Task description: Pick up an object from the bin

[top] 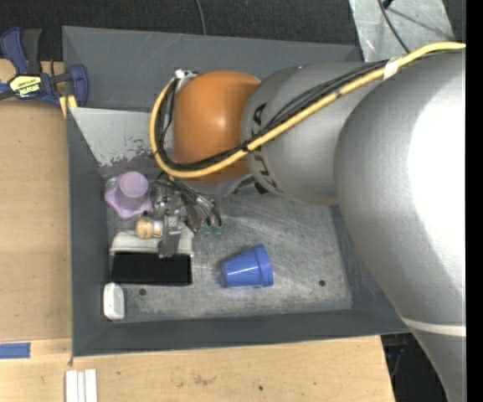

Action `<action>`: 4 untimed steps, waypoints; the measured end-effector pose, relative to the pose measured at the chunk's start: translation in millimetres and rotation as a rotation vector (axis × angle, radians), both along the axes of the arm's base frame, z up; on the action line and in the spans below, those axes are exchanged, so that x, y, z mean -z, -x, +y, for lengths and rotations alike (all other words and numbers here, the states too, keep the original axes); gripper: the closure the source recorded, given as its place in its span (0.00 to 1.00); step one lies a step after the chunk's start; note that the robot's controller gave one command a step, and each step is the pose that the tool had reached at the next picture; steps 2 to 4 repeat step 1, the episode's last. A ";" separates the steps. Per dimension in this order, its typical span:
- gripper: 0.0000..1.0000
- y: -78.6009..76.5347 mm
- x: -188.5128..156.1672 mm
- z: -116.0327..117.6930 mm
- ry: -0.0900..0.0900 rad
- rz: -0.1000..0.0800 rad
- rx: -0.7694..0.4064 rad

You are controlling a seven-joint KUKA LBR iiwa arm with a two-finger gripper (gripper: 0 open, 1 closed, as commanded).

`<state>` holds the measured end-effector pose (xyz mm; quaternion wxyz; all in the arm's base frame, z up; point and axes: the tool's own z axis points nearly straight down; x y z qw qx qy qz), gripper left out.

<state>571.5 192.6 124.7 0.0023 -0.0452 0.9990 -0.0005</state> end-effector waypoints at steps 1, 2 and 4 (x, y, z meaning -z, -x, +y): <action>1.00 2.2 -50.2 -6.9 0.000 0.006 0.025; 1.00 2.2 -50.2 -6.9 0.000 0.006 0.025; 1.00 2.2 -50.2 -6.9 0.000 0.006 0.025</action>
Offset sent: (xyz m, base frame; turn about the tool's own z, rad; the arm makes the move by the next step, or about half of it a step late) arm 0.0018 -0.0096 0.1193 -0.0082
